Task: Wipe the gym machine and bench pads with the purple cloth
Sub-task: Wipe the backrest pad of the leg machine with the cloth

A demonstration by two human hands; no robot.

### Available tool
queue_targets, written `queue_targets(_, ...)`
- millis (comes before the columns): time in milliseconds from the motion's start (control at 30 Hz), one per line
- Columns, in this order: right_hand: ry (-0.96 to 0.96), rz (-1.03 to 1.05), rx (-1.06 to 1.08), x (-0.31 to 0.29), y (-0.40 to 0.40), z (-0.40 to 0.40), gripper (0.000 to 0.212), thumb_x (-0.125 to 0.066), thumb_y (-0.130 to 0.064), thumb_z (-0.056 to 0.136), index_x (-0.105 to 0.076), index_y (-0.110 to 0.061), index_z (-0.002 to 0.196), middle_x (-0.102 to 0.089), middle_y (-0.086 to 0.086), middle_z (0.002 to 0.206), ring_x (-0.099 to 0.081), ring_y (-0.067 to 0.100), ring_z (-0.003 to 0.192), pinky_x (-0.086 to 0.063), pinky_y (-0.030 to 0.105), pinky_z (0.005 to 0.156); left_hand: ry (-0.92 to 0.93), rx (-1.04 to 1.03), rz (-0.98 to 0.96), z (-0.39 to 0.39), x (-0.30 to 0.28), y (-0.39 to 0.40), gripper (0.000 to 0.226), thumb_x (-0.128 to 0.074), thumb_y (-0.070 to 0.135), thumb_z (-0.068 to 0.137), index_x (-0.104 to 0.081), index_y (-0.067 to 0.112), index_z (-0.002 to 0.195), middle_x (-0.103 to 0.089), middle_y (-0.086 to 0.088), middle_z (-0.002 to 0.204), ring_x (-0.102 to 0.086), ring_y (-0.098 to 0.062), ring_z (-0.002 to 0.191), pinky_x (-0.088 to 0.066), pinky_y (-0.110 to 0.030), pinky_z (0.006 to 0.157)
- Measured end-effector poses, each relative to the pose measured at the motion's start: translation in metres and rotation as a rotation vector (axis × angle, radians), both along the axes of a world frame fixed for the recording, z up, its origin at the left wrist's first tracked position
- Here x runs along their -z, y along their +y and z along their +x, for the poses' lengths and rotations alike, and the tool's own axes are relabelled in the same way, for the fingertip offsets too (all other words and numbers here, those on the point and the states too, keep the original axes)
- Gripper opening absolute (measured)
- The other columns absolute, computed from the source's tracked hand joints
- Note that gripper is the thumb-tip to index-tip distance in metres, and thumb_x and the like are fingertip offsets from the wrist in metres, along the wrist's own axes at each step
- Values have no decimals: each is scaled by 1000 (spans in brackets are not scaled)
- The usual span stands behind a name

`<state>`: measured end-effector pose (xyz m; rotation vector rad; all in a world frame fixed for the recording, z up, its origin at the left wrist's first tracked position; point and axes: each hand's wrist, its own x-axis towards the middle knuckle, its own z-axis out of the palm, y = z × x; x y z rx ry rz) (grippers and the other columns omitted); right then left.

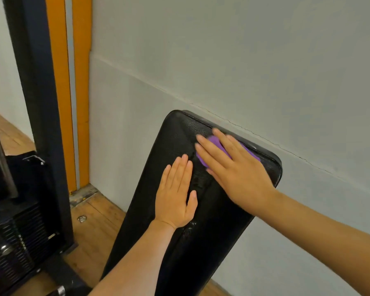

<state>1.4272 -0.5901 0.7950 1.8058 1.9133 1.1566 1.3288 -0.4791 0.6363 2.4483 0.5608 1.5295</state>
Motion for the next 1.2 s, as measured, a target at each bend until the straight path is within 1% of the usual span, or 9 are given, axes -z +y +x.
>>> queue_targets(167,-20,22,-40,10,-37,12,51,-30,-26,104,-33,-10,152,-24,10,161,-20,35,148,-17,44,120,-7,14,-27,1,0,-1,61,-17,38,106,-4,12,159,0,-3,168,-10,-24,154,-5,-37,126)
queue_targets(367,102,78,-30,-26,120,-27,51,-60,-26,97,-48,-12,145,-41,9,153,-38,39,139,-36,45,111,-59,41,-44,0,-2,0,61,-20,35,105,-9,9,159,-3,-3,168,-13,-23,154,-7,-37,126)
queue_targets(533,58,-11,-19,-24,97,-26,50,-31,-30,103,-37,-15,151,-33,6,158,-31,36,144,-27,43,116,-56,29,-61,-1,-3,-3,62,-29,31,101,-15,4,155,-12,-6,166,-13,-22,154,-7,-36,126)
queue_targets(633,30,13,-7,-6,19,-6,54,-31,-30,101,-32,-14,153,-27,8,160,-23,33,148,-22,45,119,-38,13,-48,-1,-1,-4,67,-33,28,98,-10,9,158,-11,-7,166,-14,-23,154,-8,-36,126)
queue_targets(767,55,86,24,-5,-35,7,50,-36,-27,102,-41,-9,149,-34,11,157,-32,36,144,-33,47,112,-70,13,-69,-1,0,-3,65,-33,29,99,-12,9,158,-14,-8,166,-16,-24,153,-10,-37,125)
queue_targets(967,115,56,-2,-33,89,-26,48,-32,-33,103,-48,-15,145,-44,7,152,-41,37,138,-45,43,103,-71,10,-62,-1,-1,-3,64,-34,28,99,-16,5,156,-13,-7,165,-14,-22,154,-8,-35,125)
queue_targets(1033,131,-66,13,-41,134,-43,46,-31,-34,107,-42,-18,148,-31,2,159,-27,34,146,-37,40,110,-92,14,-68,0,-2,-3,64,-35,27,97,-18,4,155,-15,-7,164,-14,-21,154,-8,-34,125)
queue_targets(1100,145,-145,27,-43,143,-45,44,-34,-33,107,-41,-19,148,-27,1,161,-22,32,148,-31,40,113,-99,17,-72,-1,-2,-4,63,-35,27,98,-18,3,154,-16,-8,164,-15,-21,153,-8,-34,125)
queue_targets(1200,78,-50,-22,-31,95,-26,47,-34,-32,104,-45,-17,147,-38,6,155,-37,35,141,-37,43,110,-86,9,-56,0,0,-3,63,-33,28,99,-16,4,155,-13,-7,165,-15,-22,153,-8,-35,126)
